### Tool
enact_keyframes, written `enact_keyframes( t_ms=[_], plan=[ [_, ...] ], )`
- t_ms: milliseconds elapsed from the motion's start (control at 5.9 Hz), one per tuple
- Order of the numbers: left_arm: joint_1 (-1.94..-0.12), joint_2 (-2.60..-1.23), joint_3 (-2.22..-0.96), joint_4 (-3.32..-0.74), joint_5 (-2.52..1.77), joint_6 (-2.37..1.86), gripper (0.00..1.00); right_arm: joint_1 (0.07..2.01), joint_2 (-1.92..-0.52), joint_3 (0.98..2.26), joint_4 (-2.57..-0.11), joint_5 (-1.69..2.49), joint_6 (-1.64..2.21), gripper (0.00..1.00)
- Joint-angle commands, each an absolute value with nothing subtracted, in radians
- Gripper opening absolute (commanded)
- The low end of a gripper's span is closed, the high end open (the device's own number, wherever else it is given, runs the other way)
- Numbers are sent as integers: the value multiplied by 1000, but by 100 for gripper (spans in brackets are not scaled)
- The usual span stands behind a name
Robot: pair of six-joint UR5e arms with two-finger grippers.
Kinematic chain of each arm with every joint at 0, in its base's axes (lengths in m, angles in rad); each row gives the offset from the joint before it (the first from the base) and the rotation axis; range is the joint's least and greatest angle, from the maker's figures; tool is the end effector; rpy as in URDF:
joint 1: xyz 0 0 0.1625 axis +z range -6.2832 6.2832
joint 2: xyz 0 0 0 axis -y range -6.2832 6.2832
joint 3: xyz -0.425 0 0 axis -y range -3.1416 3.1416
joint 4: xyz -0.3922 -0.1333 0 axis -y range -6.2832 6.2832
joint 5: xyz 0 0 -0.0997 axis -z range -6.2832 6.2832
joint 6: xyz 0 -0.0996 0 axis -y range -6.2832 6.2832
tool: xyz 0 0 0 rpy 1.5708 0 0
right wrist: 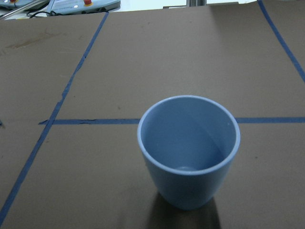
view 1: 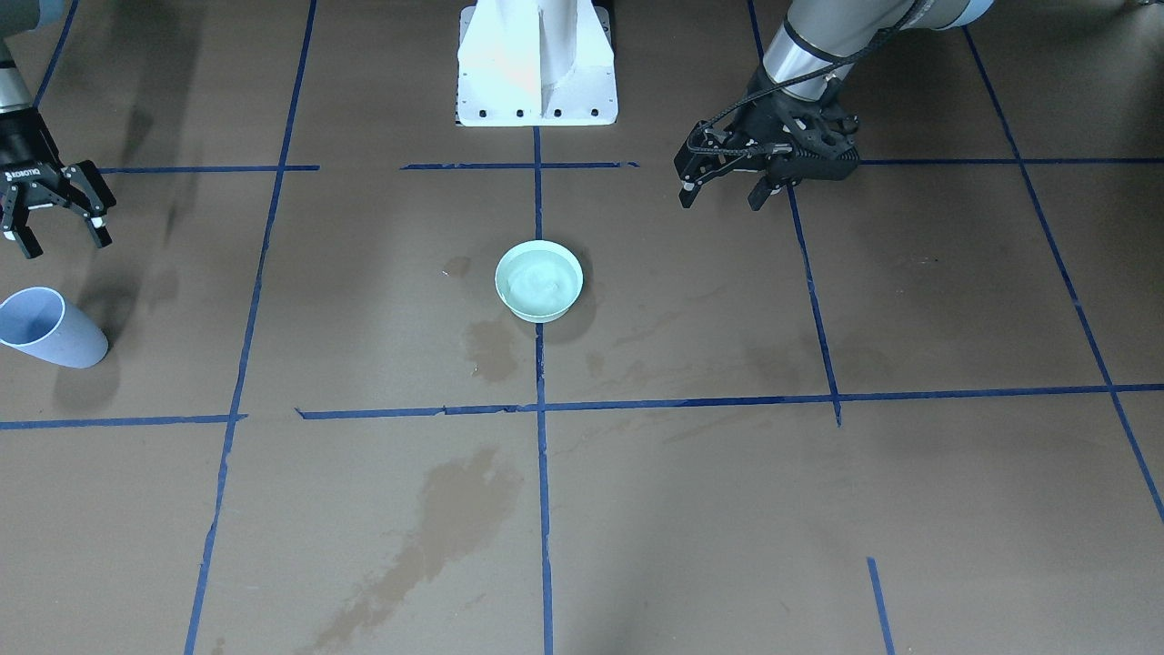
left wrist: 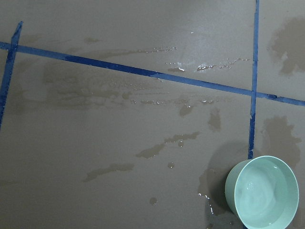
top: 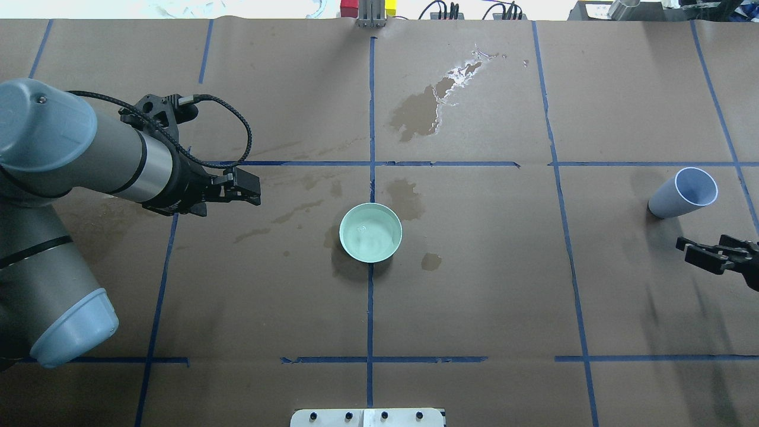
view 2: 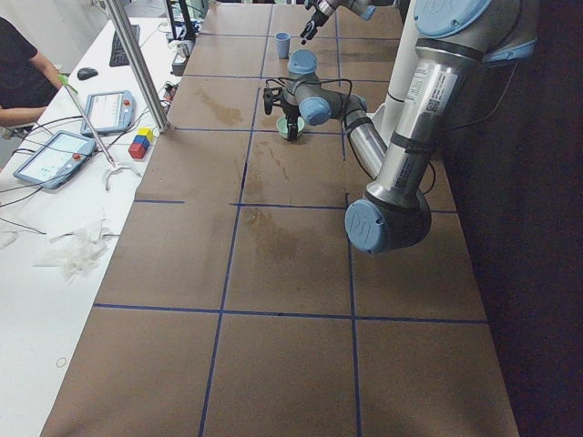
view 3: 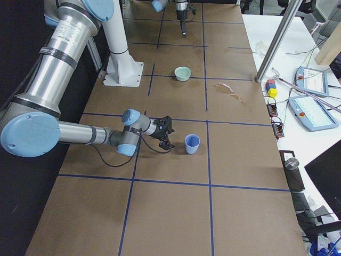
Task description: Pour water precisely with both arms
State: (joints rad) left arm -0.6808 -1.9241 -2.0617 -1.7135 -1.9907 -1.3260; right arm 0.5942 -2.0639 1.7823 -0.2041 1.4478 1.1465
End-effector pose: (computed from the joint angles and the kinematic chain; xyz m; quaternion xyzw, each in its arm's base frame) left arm 0.3601 -0.4109 0.2351 0.0426 0.4965 -0.0899 0.8623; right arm -0.1750 -0.2939 0.6038 0.2972 -0.4243 0.1041 0.8490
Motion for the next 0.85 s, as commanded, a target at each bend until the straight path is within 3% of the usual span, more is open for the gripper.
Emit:
enact_keyframes(
  t_ms=[0,677],
  plan=[
    [-622,-1977,-2002,-1715,-1987,-1397,100,796,-2065,1804,-215,1761,1079,100],
    [-545,-2196,-1705,-1717,-1973,-1405,100,1196,-2003,1802,-502,2162,603,100]
  ],
)
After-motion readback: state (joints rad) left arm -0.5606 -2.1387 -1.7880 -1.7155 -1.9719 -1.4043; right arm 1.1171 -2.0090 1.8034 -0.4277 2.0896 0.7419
